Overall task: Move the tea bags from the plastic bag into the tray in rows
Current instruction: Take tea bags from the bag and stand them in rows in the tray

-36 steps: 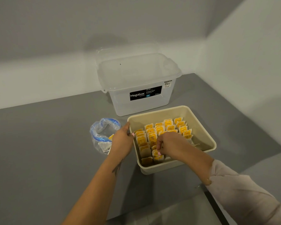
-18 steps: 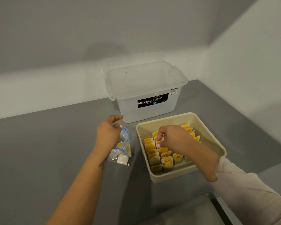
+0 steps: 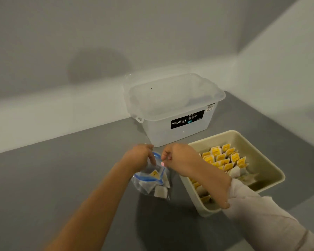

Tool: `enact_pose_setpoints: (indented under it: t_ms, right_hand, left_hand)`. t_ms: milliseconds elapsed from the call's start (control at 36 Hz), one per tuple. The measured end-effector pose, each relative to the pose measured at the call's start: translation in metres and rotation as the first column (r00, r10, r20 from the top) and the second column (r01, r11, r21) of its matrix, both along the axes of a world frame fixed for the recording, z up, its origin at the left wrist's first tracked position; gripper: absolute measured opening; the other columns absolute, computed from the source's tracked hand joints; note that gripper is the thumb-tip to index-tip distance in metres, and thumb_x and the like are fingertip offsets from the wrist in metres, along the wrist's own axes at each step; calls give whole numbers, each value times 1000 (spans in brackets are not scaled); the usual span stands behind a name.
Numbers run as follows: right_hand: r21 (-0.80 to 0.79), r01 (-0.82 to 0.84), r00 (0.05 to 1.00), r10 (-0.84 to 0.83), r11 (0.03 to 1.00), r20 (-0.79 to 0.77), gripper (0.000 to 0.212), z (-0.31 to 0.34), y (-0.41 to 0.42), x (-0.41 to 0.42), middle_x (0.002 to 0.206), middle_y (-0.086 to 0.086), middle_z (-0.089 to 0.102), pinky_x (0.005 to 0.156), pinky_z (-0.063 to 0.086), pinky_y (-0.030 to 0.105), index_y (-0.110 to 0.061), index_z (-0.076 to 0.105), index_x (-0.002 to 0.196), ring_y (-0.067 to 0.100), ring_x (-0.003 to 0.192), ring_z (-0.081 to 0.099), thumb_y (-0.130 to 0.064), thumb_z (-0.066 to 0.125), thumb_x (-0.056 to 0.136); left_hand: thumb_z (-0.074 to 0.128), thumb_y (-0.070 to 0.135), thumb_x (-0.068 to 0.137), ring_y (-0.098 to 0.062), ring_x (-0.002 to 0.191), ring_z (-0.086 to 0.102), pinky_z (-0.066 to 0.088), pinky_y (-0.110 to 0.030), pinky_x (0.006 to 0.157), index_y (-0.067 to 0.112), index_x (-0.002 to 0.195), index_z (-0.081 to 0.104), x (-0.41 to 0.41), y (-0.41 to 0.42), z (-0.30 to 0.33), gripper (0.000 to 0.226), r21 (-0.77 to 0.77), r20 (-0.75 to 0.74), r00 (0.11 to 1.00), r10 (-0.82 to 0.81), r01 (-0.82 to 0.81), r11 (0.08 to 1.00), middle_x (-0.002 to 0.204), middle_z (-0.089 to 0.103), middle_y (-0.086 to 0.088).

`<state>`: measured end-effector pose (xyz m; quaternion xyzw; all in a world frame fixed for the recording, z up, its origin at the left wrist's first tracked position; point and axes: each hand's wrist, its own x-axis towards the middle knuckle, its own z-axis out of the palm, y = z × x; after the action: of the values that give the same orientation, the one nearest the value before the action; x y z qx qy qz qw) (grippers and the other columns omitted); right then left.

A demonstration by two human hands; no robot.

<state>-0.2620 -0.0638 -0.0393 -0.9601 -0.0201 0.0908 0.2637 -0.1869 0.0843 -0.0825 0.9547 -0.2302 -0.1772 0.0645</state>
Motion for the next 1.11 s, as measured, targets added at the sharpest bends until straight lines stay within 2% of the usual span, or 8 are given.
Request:
enact_pose_setpoints:
  t_ms: [139,278,417,472,611,778,972,1111]
  right_hand:
    - [-70,2,998,-6,998,-55,22,-12,22,4,116,2,66,96,48,32,-24,68,112,19,103,61,-25,59,92]
    - [-134,-54,994,41,990,-98,27,-27,38,6,120,4,63,93,43,27,-24,66,118,21,106,60,-22,50,97]
    - [-365,-76,987,19,928,-158,30,-65,50,29,120,7,60,91,42,30,-12,58,119,18,98,54,-30,49,97]
    - [-476,-146,974,40,867,-225,37,-77,53,36,121,9,58,95,41,32,-10,54,122,20,104,55,-36,52,95]
    - [-513,-104,949,-71,852,-309,38,-75,66,47,127,10,56,98,43,34,-13,54,128,24,116,56,-32,53,96]
    - [-616,-262,959,128,743,-253,24,-76,78,40,115,7,61,88,47,32,-14,61,116,23,106,59,-20,55,93]
    - [-601,-278,957,166,749,-236,18,-83,83,42,110,6,64,87,47,31,-13,61,110,21,102,61,-20,53,95]
    - [-453,-162,985,117,877,-126,20,-72,72,42,108,7,62,81,46,31,-16,61,110,23,97,60,-26,51,95]
  left_hand:
    - [65,22,85,-26,139,25,24,-42,115,30,135,49,2,11,-24,52,157,12,1000,-21,19,987,155,22,0]
    - [65,22,84,-21,124,42,38,-37,106,34,133,49,-9,32,-34,53,123,131,990,50,-66,990,143,43,4]
    - [70,36,78,-21,125,36,36,-37,107,30,140,39,-27,46,-35,69,95,167,974,155,-172,981,138,39,1]
    - [72,41,74,-23,126,33,34,-40,107,29,140,36,-34,46,-33,77,86,157,971,181,-196,977,137,35,0]
    - [78,35,67,-21,122,34,44,-36,100,22,137,37,-41,48,-35,82,-55,63,968,242,-239,970,134,27,1]
    - [76,29,69,-21,118,39,48,-31,93,15,132,39,-48,44,-38,75,-125,12,969,247,-244,962,131,25,0]
    - [76,29,70,-19,122,37,48,-32,94,18,136,36,-49,43,-36,79,-138,0,967,253,-251,958,137,21,1]
    - [75,34,71,-20,124,36,45,-30,97,19,138,37,-45,47,-41,78,-205,1,968,250,-244,948,138,22,3]
